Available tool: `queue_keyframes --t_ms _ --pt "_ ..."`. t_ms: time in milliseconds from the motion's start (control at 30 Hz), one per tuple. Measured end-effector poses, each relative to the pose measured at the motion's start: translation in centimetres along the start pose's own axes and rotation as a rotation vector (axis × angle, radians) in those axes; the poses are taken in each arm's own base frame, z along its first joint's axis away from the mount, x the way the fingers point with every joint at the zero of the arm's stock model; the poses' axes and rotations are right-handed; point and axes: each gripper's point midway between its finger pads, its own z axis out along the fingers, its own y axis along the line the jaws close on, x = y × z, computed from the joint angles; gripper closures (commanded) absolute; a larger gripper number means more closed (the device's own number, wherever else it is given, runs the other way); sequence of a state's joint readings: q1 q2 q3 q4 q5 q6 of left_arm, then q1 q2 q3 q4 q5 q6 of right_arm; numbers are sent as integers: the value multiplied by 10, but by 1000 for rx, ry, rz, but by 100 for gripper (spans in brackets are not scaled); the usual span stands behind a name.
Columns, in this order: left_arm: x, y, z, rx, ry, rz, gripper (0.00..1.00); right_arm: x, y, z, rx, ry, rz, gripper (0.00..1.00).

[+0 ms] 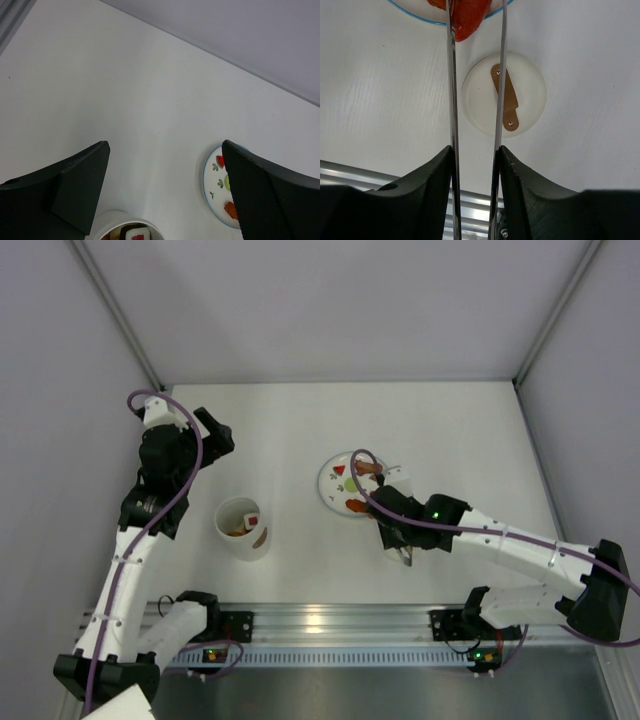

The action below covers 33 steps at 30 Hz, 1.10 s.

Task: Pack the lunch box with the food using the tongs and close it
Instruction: Pick up the fake food from the plate.

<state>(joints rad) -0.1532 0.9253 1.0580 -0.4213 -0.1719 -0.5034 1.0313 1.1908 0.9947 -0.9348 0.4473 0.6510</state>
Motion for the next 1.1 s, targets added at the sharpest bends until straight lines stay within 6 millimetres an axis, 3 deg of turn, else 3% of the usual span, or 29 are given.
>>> queue_keyframes --t_ms 733,1100 --pt "0 0 0 0 0 0 1 17 15 -10 -51 47 -42 58" --pt "0 0 0 2 1 0 1 22 10 -19 -49 53 4 57"
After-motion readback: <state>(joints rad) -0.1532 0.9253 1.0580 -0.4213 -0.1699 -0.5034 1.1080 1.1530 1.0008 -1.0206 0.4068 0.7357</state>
